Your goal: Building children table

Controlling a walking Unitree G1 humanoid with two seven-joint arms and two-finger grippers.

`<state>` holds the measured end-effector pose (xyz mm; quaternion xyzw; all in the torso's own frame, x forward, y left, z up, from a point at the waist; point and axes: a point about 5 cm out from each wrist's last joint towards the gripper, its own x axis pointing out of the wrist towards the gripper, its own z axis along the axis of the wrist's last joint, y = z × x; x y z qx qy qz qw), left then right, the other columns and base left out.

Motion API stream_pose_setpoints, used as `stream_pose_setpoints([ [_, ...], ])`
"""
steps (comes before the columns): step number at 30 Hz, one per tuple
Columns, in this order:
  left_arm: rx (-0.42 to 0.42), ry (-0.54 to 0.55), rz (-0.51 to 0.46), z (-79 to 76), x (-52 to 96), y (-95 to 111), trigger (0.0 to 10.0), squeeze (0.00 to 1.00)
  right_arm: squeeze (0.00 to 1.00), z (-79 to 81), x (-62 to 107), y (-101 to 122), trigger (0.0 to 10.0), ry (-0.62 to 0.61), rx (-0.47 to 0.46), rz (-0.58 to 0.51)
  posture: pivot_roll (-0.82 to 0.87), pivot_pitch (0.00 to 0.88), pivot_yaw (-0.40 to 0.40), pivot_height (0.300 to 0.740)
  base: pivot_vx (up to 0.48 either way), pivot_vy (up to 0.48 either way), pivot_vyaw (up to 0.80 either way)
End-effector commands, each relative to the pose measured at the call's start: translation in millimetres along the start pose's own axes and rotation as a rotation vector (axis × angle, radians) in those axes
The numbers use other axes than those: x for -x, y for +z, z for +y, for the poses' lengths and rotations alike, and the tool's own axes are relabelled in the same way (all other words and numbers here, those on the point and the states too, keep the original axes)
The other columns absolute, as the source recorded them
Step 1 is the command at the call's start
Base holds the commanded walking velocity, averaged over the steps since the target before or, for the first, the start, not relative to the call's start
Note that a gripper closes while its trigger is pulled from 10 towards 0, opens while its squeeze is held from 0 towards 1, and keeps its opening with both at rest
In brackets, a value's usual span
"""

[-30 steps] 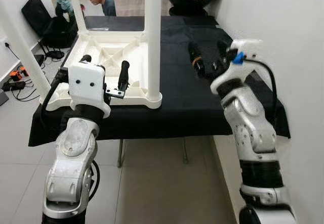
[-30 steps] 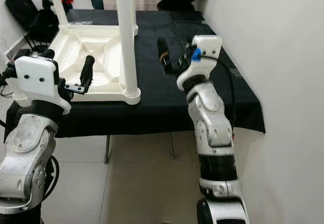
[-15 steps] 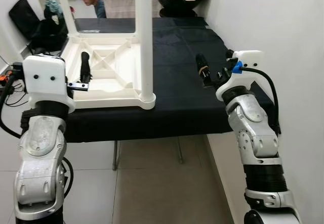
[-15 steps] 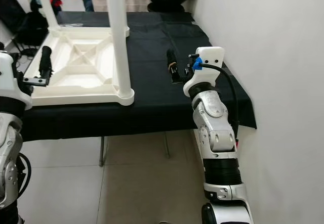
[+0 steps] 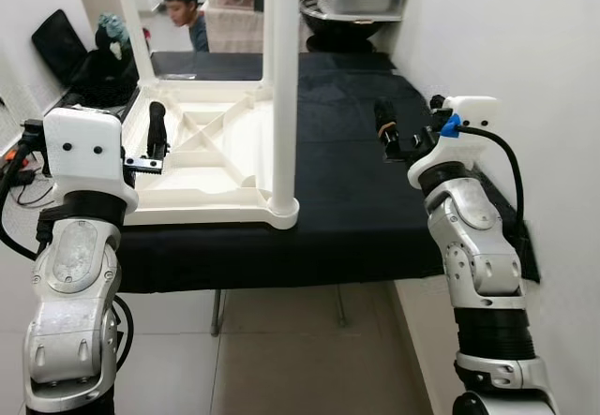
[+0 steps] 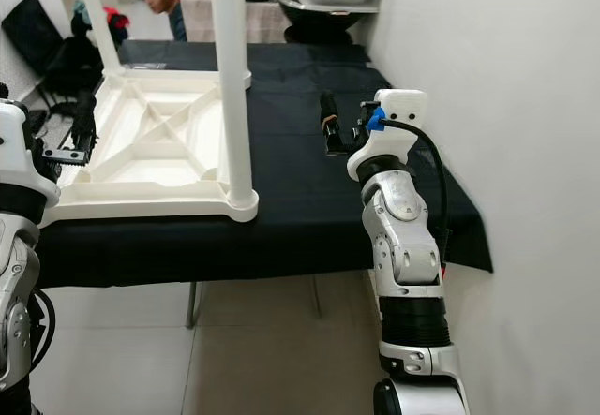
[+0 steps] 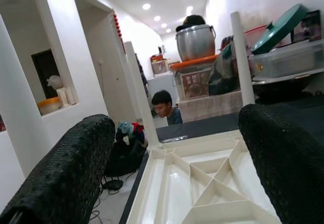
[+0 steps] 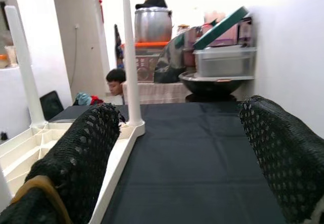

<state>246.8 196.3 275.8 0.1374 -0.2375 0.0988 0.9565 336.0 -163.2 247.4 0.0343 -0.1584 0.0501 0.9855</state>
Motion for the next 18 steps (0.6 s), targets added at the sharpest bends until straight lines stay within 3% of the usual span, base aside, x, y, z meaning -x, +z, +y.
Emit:
stream_pose_setpoints([
  [1, -0.003, -0.021, 0.019, -2.0, -1.4, -3.2, 10.0, 0.00, 0.00, 0.7, -2.4, 2.8, 10.0, -0.003, -0.008, -0.016, 0.06, 0.026, -0.067, 0.740, 0.326, 0.000, 0.00],
  [6, 0.003, -0.031, 0.022, -3.9, -1.4, -3.8, 10.0, 0.00, 0.00, -0.9, -3.9, 3.5, 10.0, -0.018, -0.010, -0.017, 0.06, 0.027, -0.063, 0.740, 0.329, 0.000, 0.00],
  [15, 0.008, -0.032, 0.033, -5.0, -2.6, -4.9, 10.0, 0.00, 0.00, -9.3, -7.1, 7.8, 10.0, -0.078, 0.021, -0.028, 0.06, 0.028, -0.066, 0.740, 0.000, 0.000, 0.00],
  [18, 0.009, -0.037, 0.034, -6.3, -2.7, -5.0, 10.0, 0.00, 0.00, -22.6, -8.2, 8.4, 10.0, -0.179, 0.074, -0.020, 0.06, 0.030, -0.068, 0.740, 0.000, 0.000, 0.00],
])
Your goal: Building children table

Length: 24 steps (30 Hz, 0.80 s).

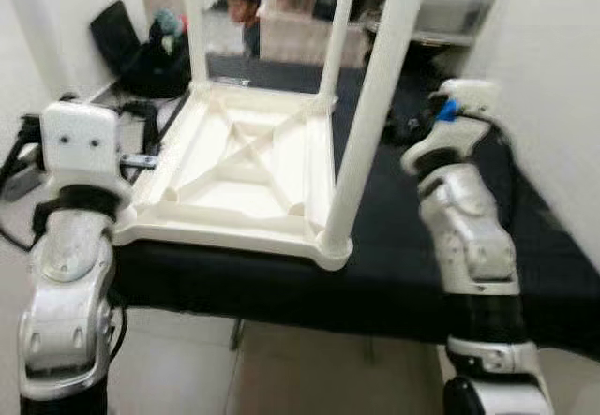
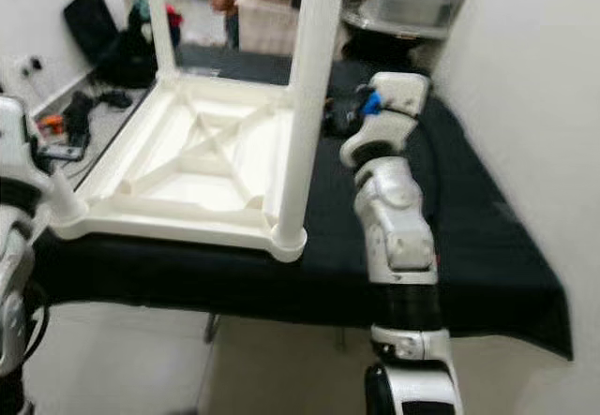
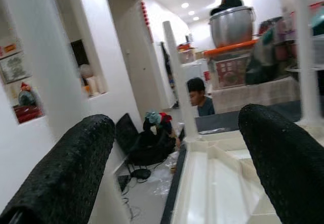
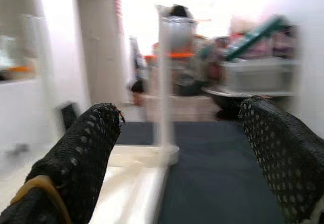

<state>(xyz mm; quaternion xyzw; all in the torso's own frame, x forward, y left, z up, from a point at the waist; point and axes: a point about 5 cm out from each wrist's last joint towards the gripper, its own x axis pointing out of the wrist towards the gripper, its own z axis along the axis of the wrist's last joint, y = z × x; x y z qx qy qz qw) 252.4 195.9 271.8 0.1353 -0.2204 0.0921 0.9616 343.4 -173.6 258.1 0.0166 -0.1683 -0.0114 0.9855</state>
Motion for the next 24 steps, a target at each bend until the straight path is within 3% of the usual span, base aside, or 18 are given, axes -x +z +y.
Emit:
stream_pose_setpoints([
  [1, 0.007, -0.019, 0.000, -4.1, 0.1, 0.6, 10.0, 0.00, 0.00, -20.4, -1.4, -1.9, 10.0, -0.116, 0.050, 0.012, 0.06, 0.030, -0.068, 0.740, 0.000, 0.000, 0.00],
  [4, 0.010, -0.030, 0.011, -5.6, 1.1, -1.1, 10.0, 0.00, 0.00, -45.9, -3.5, -8.9, 10.0, -0.232, 0.053, 0.064, 0.06, 0.032, -0.065, 0.740, 0.000, 0.000, 0.00],
  [6, 0.019, -0.031, 0.015, -6.5, 1.8, -2.2, 10.0, 0.00, 0.00, -55.5, -3.8, -12.5, 10.0, -0.250, -0.005, 0.075, 0.06, 0.036, -0.064, 0.740, 0.000, 0.000, 0.00],
  [8, 0.019, -0.031, 0.015, -6.5, 1.8, -2.2, 10.0, 0.00, 0.00, -55.5, -3.8, -12.5, 10.0, -0.250, -0.005, 0.075, 0.06, 0.036, -0.064, 0.740, 0.000, 0.000, 0.00],
  [12, 0.032, -0.054, 0.032, -11.3, 4.8, -6.5, 10.0, 0.00, 0.00, -66.5, -6.7, -8.1, 10.0, -0.026, -0.512, 0.036, 0.06, 0.036, -0.060, 0.740, 0.000, 0.000, 0.00],
  [15, 0.032, -0.054, 0.034, -11.6, 5.6, -7.3, 10.0, 0.00, 0.00, -69.0, -6.2, -4.1, 10.0, 0.028, -0.582, 0.016, 0.06, 0.036, -0.060, 0.740, 0.000, 0.000, 0.00],
  [16, 0.027, -0.055, 0.041, -12.1, 7.3, -9.0, 10.0, 0.00, 0.00, -76.5, -3.2, 9.4, 10.0, 0.129, -0.679, -0.045, 0.05, 0.031, -0.056, 0.740, 0.000, 0.000, 0.00],
  [19, 0.026, -0.056, 0.043, -12.3, 7.8, -9.6, 10.0, 0.00, 0.00, -78.8, -1.9, 14.5, 10.0, 0.159, -0.704, -0.068, 0.05, 0.031, -0.056, 0.740, 0.000, 0.000, 0.00],
  [21, 0.027, -0.061, 0.052, -13.1, 9.9, -12.5, 10.0, 0.00, 0.00, -80.5, 0.9, 33.9, 10.0, 0.256, -0.799, -0.159, 0.05, 0.027, -0.051, 0.740, 0.000, 0.000, 0.00],
  [22, 0.027, -0.061, 0.052, -13.1, 9.9, -12.5, 10.0, 0.00, 0.00, -80.5, 0.9, 33.9, 10.0, 0.256, -0.799, -0.159, 0.05, 0.027, -0.051, 0.740, 0.000, 0.000, 0.00],
  [23, 0.025, -0.068, 0.061, -14.1, 11.5, -14.6, 10.0, 0.00, 1.00, -76.4, 2.7, 43.6, 10.0, 0.325, -0.823, -0.193, 0.05, 0.023, -0.049, 0.740, 0.000, 0.000, 0.00],
  [24, 0.027, -0.092, 0.088, -17.7, 17.1, -20.6, 10.0, 0.00, 1.00, -56.2, 7.5, 59.4, 10.0, 0.478, -0.793, -0.225, 0.05, 0.021, -0.044, 0.740, 0.000, 0.000, 0.00],
])
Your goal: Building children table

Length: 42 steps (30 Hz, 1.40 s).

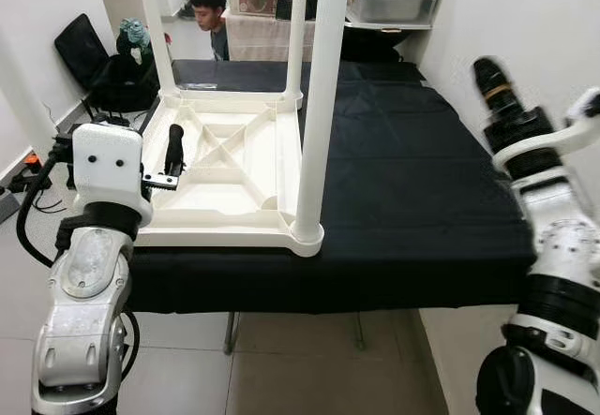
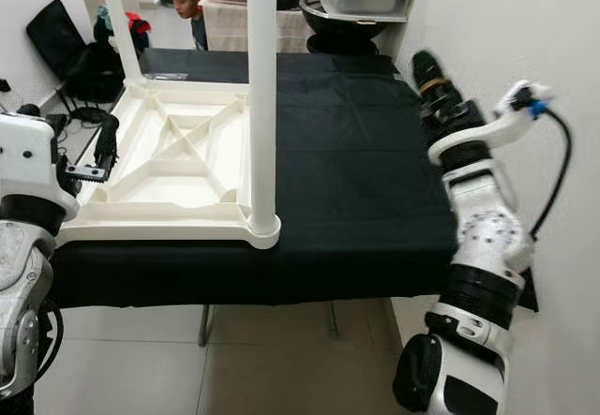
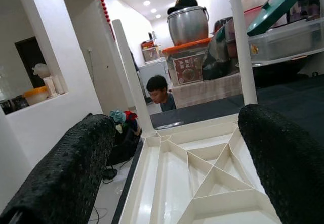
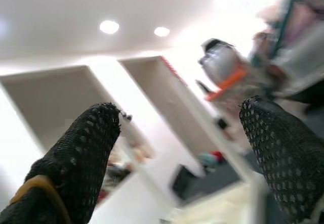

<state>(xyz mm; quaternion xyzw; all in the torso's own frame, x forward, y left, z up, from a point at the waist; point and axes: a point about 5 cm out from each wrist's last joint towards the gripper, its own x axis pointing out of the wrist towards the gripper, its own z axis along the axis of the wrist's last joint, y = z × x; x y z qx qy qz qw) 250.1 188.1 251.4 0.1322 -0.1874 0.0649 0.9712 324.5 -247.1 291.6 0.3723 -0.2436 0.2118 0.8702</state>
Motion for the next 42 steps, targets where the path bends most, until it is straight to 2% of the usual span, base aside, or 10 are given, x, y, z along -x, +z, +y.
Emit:
stream_pose_setpoints([
  [1, 0.012, -0.030, 0.026, -6.6, 4.3, -6.5, 10.0, 0.00, 1.00, 24.7, -6.4, 1.4, 10.0, 0.150, 0.001, 0.015, 0.05, 0.021, -0.044, 0.740, 0.000, 0.000, 0.00],
  [3, 0.011, -0.049, 0.042, -9.4, 7.4, -10.2, 10.0, 0.00, 1.00, 38.0, -7.7, -3.5, 10.0, 0.227, 0.013, 0.046, 0.05, 0.021, -0.044, 0.740, 0.000, 0.000, 0.00],
  [5, 0.019, -0.078, 0.074, -16.7, 14.6, -18.5, 10.0, 0.00, 1.00, 63.4, -16.0, -15.8, 10.0, 0.309, 0.105, 0.083, 0.05, 0.019, -0.037, 0.740, 0.000, 0.000, 0.00],
  [8, 0.019, -0.098, 0.087, -20.7, 17.6, -21.5, 10.0, 0.00, 1.00, 75.6, -20.0, -19.4, 10.0, 0.352, 0.135, 0.091, 0.05, 0.017, -0.039, 0.740, 0.000, 0.000, 0.00],
  [9, 0.026, -0.110, 0.101, -23.9, 20.0, -24.3, 10.0, 0.00, 0.89, 86.8, -24.3, -23.9, 10.0, 0.387, 0.200, 0.104, 0.05, 0.021, -0.039, 0.740, 0.000, 0.000, 0.00],
  [10, 0.026, -0.110, 0.101, -23.9, 20.0, -24.3, 10.0, 0.00, 0.89, 86.8, -24.3, -23.9, 10.0, 0.387, 0.200, 0.104, 0.05, 0.021, -0.039, 0.740, 0.000, 0.000, 0.00],
  [11, 0.037, -0.122, 0.113, -27.8, 21.8, -26.4, 10.0, 0.00, 0.00, 95.5, -32.3, -27.4, 10.0, 0.395, 0.339, 0.115, 0.05, 0.023, -0.036, 0.740, 0.000, 0.000, 0.00],
  [15, 0.044, -0.126, 0.109, -30.2, 22.0, -25.7, 10.0, 0.00, 0.00, 92.3, -40.8, -21.3, 10.0, 0.313, 0.445, 0.084, 0.05, 0.023, -0.037, 0.740, 0.000, 0.000, 0.00],
  [34, 0.039, -0.127, 0.105, -31.7, 21.7, -25.9, 10.0, 0.00, 0.00, 130.6, -39.7, -25.8, 10.0, 0.486, 0.444, 0.092, 0.04, 0.033, -0.035, 0.740, 0.000, 0.000, 0.00],
  [42, 0.043, -0.128, 0.097, -33.3, 21.7, -24.7, 10.0, 0.00, 0.00, 131.7, -52.7, -48.0, 10.0, 0.394, 0.519, 0.145, 0.04, 0.034, -0.043, 0.740, 0.000, 0.000, 0.00],
])
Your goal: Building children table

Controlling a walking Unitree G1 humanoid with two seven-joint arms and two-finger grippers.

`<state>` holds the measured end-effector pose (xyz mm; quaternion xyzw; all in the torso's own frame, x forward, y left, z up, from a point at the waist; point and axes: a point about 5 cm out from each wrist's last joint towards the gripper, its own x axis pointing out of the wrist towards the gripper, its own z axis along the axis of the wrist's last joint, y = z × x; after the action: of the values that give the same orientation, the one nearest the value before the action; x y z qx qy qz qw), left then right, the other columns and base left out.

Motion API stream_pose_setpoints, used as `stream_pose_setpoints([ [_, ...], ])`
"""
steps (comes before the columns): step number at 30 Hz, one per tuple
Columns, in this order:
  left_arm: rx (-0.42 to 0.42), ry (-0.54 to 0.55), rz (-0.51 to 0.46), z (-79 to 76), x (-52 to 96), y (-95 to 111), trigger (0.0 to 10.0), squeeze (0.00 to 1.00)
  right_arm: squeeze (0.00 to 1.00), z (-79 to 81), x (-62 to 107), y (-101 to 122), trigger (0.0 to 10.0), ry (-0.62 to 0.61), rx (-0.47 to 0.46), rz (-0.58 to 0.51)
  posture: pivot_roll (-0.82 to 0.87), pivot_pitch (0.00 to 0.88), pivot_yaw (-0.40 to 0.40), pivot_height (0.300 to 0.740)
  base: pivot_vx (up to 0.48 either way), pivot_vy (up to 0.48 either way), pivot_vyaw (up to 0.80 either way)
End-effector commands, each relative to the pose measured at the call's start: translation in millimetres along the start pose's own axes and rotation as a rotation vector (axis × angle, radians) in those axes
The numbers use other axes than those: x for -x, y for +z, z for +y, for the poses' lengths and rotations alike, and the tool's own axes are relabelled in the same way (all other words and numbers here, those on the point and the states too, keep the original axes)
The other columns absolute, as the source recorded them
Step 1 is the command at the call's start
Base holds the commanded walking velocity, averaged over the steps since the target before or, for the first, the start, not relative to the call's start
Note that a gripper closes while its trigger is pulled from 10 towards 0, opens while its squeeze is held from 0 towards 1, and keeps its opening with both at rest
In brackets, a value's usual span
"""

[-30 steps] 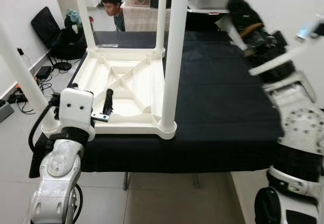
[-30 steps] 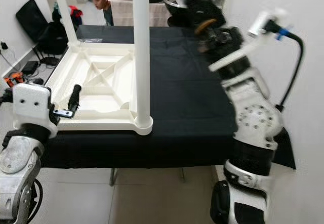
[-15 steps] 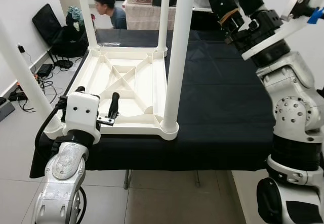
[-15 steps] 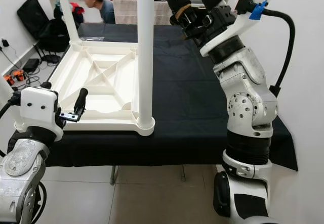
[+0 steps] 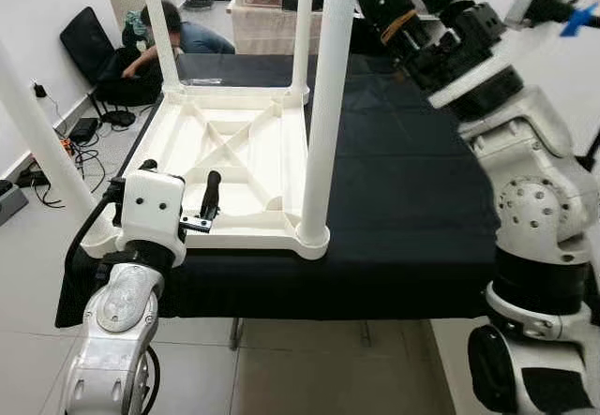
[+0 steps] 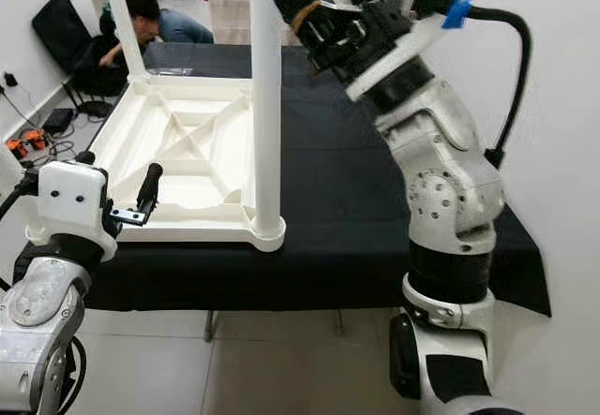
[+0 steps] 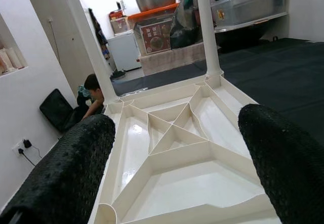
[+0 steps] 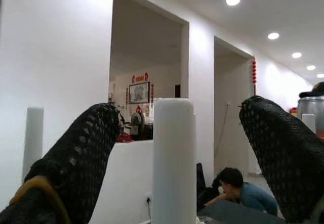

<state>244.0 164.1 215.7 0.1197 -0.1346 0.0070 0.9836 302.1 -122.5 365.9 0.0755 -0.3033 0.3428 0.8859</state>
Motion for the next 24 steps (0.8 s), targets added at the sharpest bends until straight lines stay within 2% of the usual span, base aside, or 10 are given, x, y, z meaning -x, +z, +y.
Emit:
stream_pose_setpoints([
  [1, 0.001, -0.004, 0.003, -3.2, 0.1, -1.8, 10.0, 0.00, 0.00, 0.7, -4.7, -4.5, 10.0, -0.019, 0.015, 0.024, 0.04, 0.034, -0.043, 0.740, 0.000, 0.000, 0.00],
  [7, 0.000, 0.002, 0.001, -2.3, -0.1, -1.5, 10.0, 0.00, 0.00, 0.8, -8.3, -11.1, 10.0, -0.033, 0.047, 0.057, 0.05, 0.035, -0.049, 0.740, 0.000, 0.000, 0.00],
  [16, -0.001, 0.006, 0.001, -2.1, 0.1, -1.4, 10.0, 0.00, 0.00, 7.4, -18.7, -20.9, 10.0, -0.044, -0.002, 0.097, 0.04, 0.038, -0.051, 0.740, 0.000, 0.000, 0.00],
  [24, 0.002, 0.006, 0.000, -3.1, 2.3, 0.5, 10.0, 0.00, 0.00, 0.1, -30.5, -25.0, 10.0, -0.131, 0.034, 0.122, 0.04, 0.059, -0.057, 0.740, 0.000, 0.000, 0.00],
])
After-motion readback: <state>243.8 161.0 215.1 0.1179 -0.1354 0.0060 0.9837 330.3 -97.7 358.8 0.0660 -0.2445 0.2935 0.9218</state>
